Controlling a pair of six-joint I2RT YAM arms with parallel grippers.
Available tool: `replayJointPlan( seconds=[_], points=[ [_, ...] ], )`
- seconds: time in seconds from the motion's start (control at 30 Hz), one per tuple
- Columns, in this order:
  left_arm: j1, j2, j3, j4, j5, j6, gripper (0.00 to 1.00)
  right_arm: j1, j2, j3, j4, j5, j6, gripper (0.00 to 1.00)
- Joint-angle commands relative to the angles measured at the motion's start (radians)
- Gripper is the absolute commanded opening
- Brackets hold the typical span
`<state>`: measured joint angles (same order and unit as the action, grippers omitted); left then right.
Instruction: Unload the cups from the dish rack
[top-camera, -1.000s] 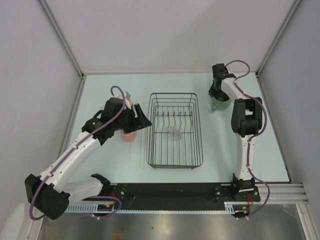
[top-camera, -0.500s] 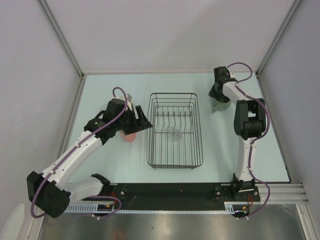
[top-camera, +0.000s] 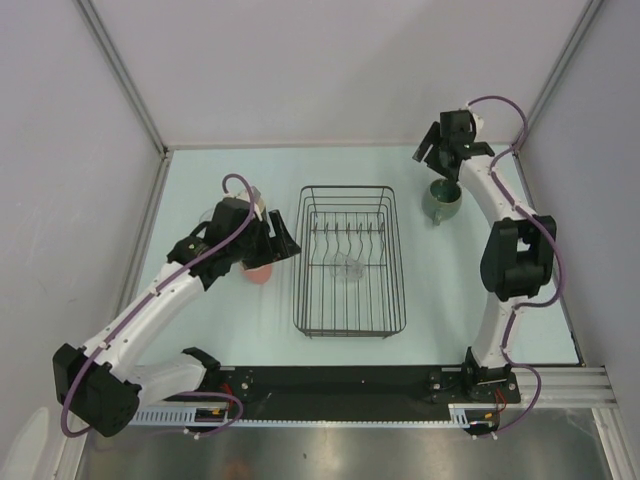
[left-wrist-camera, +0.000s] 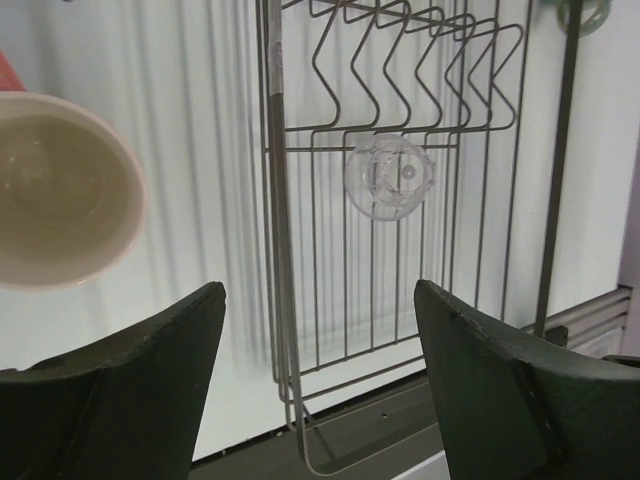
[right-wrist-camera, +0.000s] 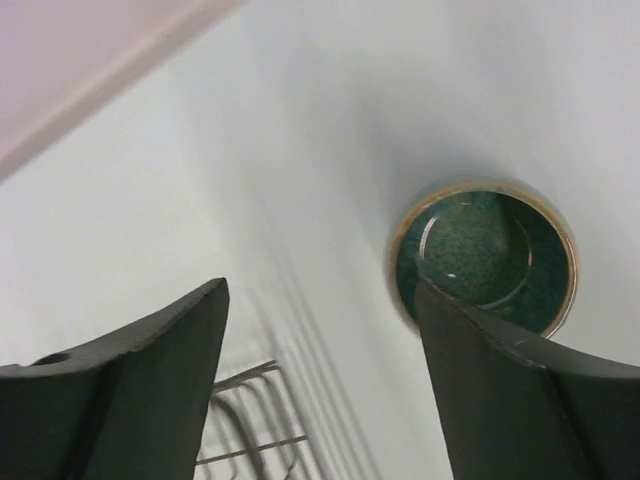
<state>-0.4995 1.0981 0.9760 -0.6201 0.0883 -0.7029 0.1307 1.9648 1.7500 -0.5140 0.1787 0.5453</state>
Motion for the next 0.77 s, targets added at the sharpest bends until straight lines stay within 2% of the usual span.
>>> replayJointPlan(
  seconds=[0.0,0.03,0.1,0.23,0.4,0.47,0.57,0.73],
  points=[
    [-0.008,0.014,0.067,-0.035,-0.067,0.077,0.82,0.056,-0.182,0.071,0.02,0.047,-0.044,0.87],
    [-0.014,0.017,0.076,-0.062,-0.085,0.091,0.82,0.088,-0.208,0.066,0.019,0.059,-0.054,0.93],
    [-0.022,0.016,0.095,-0.084,-0.162,0.131,0.82,0.13,-0.305,0.023,0.026,0.102,-0.09,1.0],
    [-0.045,0.0,0.096,-0.125,-0.268,0.187,0.82,0.295,-0.487,-0.131,0.065,0.243,-0.179,1.0],
    [-0.109,-0.009,0.101,-0.148,-0.407,0.255,0.82,0.614,-0.699,-0.424,0.138,0.463,-0.229,1.0],
    [-0.154,-0.015,0.108,-0.148,-0.447,0.269,0.82,0.738,-0.764,-0.472,0.135,0.537,-0.231,1.0],
    [-0.189,-0.015,0.122,-0.147,-0.484,0.276,0.82,0.826,-0.791,-0.504,0.054,0.649,-0.186,1.0],
    [-0.197,-0.004,0.144,-0.139,-0.467,0.261,0.82,0.871,-0.791,-0.498,0.028,0.705,-0.168,1.0]
  ],
)
